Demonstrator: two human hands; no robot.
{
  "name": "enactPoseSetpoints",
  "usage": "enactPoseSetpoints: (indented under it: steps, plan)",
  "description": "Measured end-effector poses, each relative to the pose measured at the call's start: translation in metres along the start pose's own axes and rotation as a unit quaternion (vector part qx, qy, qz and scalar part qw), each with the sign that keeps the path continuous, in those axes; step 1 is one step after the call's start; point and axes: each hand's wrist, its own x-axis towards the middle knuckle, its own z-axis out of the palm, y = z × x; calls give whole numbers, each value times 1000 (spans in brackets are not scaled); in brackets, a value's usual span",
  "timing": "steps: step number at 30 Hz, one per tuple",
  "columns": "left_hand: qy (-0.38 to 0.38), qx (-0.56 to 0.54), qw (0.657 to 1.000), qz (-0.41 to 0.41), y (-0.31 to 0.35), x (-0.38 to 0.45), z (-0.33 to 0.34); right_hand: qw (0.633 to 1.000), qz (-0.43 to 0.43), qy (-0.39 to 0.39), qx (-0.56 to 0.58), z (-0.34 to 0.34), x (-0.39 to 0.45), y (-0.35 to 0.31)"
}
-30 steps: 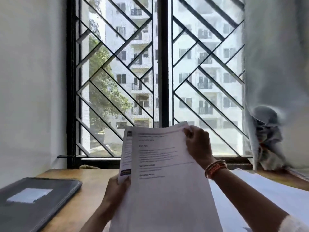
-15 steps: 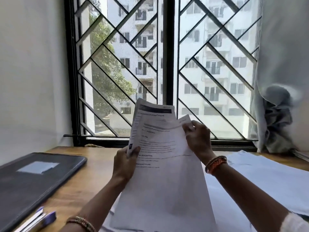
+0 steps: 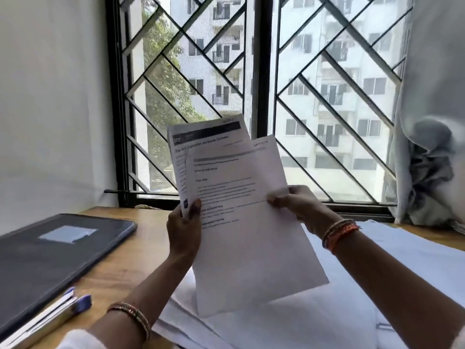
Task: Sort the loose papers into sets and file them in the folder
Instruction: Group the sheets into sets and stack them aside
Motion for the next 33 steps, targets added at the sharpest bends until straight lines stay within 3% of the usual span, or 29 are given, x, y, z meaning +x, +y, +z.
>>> enactPoseSetpoints:
  steps: [6,23,27,29,30,33]
  plan:
    - [-28,29,999,19,-3,-2,5,994,-58,94,-5,4,-4,2]
    - [-144,7,989,20,11,-15,13,994,-38,100,13,-25,-20,-14]
    - [-173,24,984,21,12,-17,13,985,-68,157,-23,-45,-17,-15]
    - [-166,50,985,24,10,-13,9,957,-114,259,-68,-66,-13,-19]
    - [-161,64,985,25,8,-10,7,925,-150,326,-128,-78,-14,-23]
    - [-145,90,985,0,-2,-6,0,784,-241,466,-333,-110,-27,-32]
